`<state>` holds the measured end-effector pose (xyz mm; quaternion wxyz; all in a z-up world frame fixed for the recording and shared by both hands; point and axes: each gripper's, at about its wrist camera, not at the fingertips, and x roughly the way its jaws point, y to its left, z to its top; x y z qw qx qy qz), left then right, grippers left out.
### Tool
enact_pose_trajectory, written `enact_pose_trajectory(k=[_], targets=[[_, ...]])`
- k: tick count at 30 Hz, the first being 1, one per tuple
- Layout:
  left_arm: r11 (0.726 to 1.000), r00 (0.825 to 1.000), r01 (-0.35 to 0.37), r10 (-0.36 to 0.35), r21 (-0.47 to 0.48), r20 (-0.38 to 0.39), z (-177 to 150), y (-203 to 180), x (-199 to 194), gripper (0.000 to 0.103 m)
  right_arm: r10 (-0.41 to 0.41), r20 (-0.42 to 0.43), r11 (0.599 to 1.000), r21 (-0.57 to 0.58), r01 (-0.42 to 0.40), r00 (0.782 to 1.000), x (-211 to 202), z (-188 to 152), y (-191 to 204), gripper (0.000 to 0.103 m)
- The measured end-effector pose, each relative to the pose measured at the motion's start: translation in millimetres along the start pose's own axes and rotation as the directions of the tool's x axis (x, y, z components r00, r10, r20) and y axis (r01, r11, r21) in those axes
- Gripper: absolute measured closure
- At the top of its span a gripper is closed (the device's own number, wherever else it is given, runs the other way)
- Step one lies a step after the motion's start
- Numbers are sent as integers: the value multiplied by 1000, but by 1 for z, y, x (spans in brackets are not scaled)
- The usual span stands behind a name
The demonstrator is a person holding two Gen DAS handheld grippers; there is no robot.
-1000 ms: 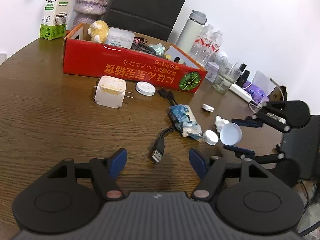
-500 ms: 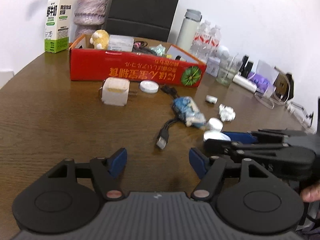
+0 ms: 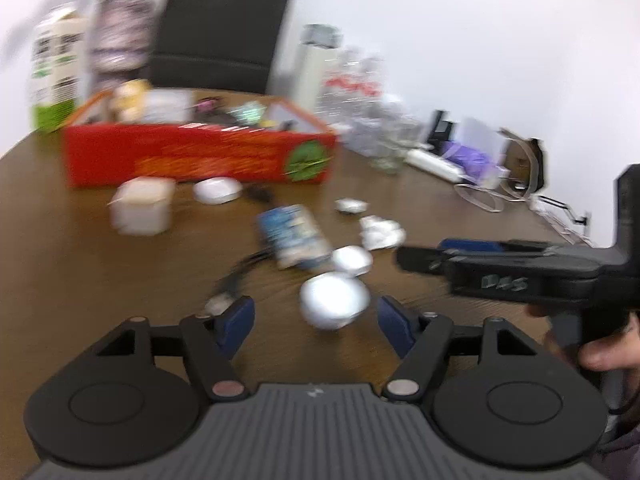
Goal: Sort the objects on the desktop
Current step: 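Carry the white caps toward the box with both tools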
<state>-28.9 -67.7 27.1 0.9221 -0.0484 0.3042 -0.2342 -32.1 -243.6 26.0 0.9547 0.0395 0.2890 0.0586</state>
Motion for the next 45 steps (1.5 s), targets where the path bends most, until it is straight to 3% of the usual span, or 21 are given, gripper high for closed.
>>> enact_pose_trajectory(k=[4,7,8,9,16,21,22,25,31,37,45], targets=[[994,996,-84,86,67,-25,7,-19,29,35,2,-10,1000,15,-2,1000,0,-3,-10,49],[998,997,-58,59,25,-55,6,-12,40,39,28,-26,1000,-3,-29,999,7,-6,-8,56],[999,996,-48,48,7,-71,5,-10,43,54,33,-31,999,-10,-33,999,10,-7,-7,56],[999,997,-46,47,15,-64,4,-10,42,63,38,-37,999,-17,-38,999,15,-6,-4,56],[995,996,-90,91,43,-27,5,-13,11,63,84,-63,991,-103,-90,994,41,0,27,58],[989,989,-148,148,3,-13,8,0,-7,62,49,-82,992,-108,-58,995,55,6,39,69],[987,986,-164,164,-1,-15,8,2,-9,63,49,-83,993,-106,-57,995,54,5,40,76],[983,982,-186,186,-5,-17,7,6,-17,63,52,-81,994,-88,-59,995,49,0,39,78],[977,977,-214,214,6,25,2,-1,-44,62,41,-32,996,-81,-43,999,4,-10,42,78],[970,967,-244,243,0,82,-10,-16,-89,62,96,-12,993,-74,-97,995,-62,-30,52,78],[961,943,-275,276,-34,188,-17,-26,-136,62,138,122,984,-133,-121,983,-129,-26,68,78]])
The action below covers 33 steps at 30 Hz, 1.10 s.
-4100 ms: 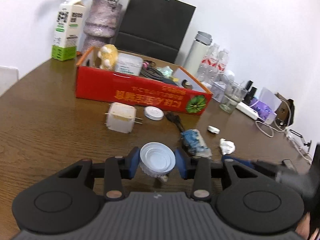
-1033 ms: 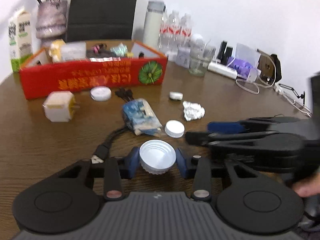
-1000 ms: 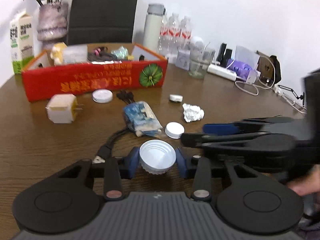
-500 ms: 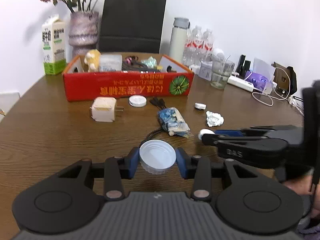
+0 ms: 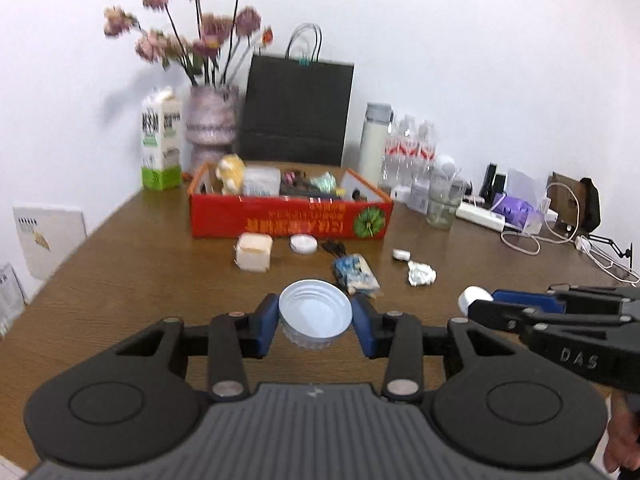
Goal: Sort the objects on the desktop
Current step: 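Carry the white caps toward the box with both tools, then lower both white caps into the box and open both tools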
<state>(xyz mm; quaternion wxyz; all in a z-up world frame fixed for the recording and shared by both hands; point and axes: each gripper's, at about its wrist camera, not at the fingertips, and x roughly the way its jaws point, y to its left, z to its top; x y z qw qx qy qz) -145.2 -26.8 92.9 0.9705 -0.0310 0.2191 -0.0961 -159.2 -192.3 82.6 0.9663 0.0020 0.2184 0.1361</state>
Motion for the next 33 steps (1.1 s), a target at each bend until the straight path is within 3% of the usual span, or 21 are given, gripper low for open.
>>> enact_pose_trajectory(k=[6,11,22,29,33], targets=[[998,995,-56,56,-1,84,25,4,-3,62,-42,87,999,-8,42,995,-1,33,-6,78],[999,989,-32,31,4,146,53,14,14,62,-44,134,998,-27,48,990,20,63,-16,78],[997,997,-72,72,-7,35,108,42,164,62,-21,56,998,54,18,998,164,126,-46,78],[997,995,-54,49,-58,-82,145,58,252,62,19,-83,994,111,-10,996,259,159,-62,78],[997,980,-53,42,-52,-194,152,66,299,62,67,-177,987,156,-40,982,306,172,-64,78]])
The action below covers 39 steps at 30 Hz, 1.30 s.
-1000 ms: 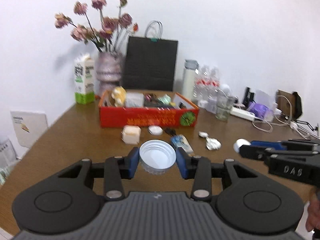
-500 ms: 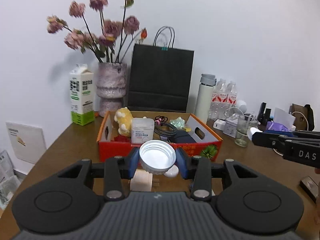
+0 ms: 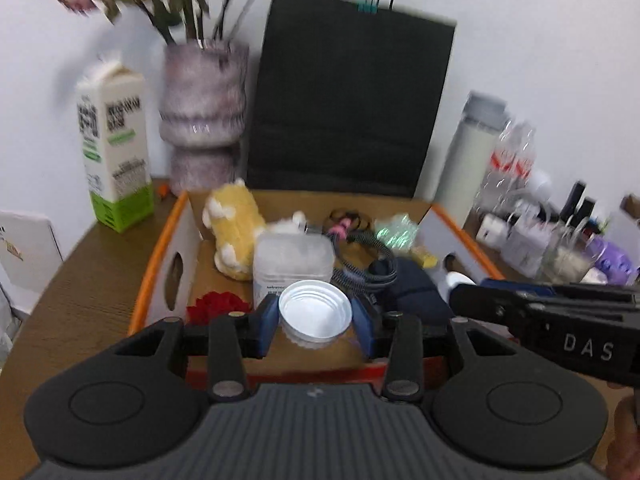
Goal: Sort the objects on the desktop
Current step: 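Lower both white caps into the box and open both tools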
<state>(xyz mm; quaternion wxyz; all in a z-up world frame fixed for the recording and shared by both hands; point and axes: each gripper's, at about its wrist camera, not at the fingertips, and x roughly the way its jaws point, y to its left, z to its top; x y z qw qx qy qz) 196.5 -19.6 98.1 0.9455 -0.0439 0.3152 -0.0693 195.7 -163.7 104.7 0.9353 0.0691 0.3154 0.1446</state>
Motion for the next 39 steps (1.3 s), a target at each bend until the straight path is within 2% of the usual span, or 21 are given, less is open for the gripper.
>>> enact_pose_trajectory(k=[2,4,7,9,12,14,18,21,26,29,33,39], targets=[[1000,999,-26,26,2,-41,4,3,17,62,-2,-43,1000,8,3,999,18,6,0,78],[1000,997,-9,10,15,-80,7,5,29,62,-4,-90,1000,7,5,996,37,10,0,78],[1000,993,-21,22,13,-120,13,9,44,60,-33,-146,999,1,34,989,61,13,-3,77],[1000,990,-25,25,0,-136,16,12,48,54,-51,-182,999,7,53,982,72,13,-6,77],[1000,991,-15,15,0,-130,20,15,45,44,-62,-180,998,6,64,982,71,13,-9,74],[1000,992,-13,14,8,-125,22,17,42,38,-74,-167,997,-1,75,983,65,15,-9,65],[999,989,-32,31,-2,-146,24,20,34,18,-88,-150,996,-3,89,985,48,20,-10,61],[999,986,-45,46,11,-161,23,19,23,8,-114,-131,993,-25,112,985,35,23,-9,52],[997,989,-81,83,19,-125,21,22,-2,1,-153,-72,988,-49,149,986,2,21,-14,25],[994,990,-105,105,1,-94,21,30,-17,0,-188,-55,982,-41,186,981,-17,19,-23,25],[991,988,-128,125,-35,-86,22,35,-33,0,-184,-41,983,12,184,982,-40,15,-31,25],[992,991,-128,129,15,-46,15,22,-59,0,-182,-2,983,-1,182,983,-65,7,-20,25]])
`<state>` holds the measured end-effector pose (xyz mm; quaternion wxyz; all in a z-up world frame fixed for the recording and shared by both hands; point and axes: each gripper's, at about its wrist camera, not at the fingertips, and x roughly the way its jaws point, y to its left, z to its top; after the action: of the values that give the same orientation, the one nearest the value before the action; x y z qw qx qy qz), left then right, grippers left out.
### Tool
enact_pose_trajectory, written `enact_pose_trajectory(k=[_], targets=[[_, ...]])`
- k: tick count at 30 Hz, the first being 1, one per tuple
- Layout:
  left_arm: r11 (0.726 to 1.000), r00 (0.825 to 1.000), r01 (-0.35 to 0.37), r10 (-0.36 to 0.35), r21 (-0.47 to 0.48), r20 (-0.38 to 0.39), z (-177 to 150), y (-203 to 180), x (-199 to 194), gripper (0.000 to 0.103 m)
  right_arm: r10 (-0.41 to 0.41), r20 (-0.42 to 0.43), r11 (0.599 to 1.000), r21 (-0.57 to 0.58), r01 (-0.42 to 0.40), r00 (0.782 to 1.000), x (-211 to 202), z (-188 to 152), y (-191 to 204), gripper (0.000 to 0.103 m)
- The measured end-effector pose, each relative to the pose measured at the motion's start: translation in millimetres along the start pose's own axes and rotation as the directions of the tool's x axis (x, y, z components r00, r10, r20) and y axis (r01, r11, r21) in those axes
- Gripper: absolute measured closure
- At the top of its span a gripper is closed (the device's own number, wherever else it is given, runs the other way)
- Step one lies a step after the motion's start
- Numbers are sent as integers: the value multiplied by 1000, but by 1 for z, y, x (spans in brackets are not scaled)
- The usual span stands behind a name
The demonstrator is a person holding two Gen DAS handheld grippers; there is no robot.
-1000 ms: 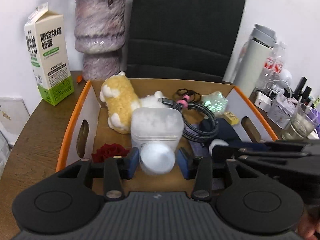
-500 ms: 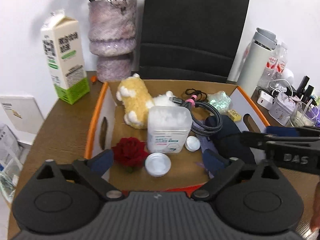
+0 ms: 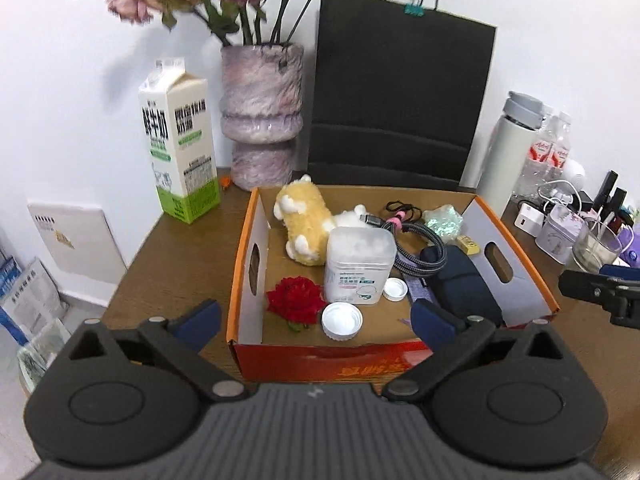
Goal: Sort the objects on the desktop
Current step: 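Lower both white caps into the box and open both tools, then withdraw both tools from the box toward the loose items on the table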
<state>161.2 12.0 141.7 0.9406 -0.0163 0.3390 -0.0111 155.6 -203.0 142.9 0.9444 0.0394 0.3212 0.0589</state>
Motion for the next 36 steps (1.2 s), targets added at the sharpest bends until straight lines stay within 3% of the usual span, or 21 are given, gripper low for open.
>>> enact_pose_trajectory(k=[4,8,15,26,36], targets=[[1000,998,-17,16,13,66,-11,-4,-23,0,0,47,1000,-27,1,999,-18,-13,5,25],[999,989,-4,-1,34,149,-44,-3,-49,0,18,118,999,-45,-13,993,-39,-42,2,25],[999,986,4,-12,53,164,-107,-12,-76,0,46,136,999,3,-46,990,-67,-104,-1,25],[998,983,-6,-7,69,182,-187,-16,-120,0,61,100,995,-81,-53,993,-107,-200,13,22],[999,992,8,-13,42,129,-249,-14,-147,0,70,99,991,-120,-57,993,-149,-258,31,18]])
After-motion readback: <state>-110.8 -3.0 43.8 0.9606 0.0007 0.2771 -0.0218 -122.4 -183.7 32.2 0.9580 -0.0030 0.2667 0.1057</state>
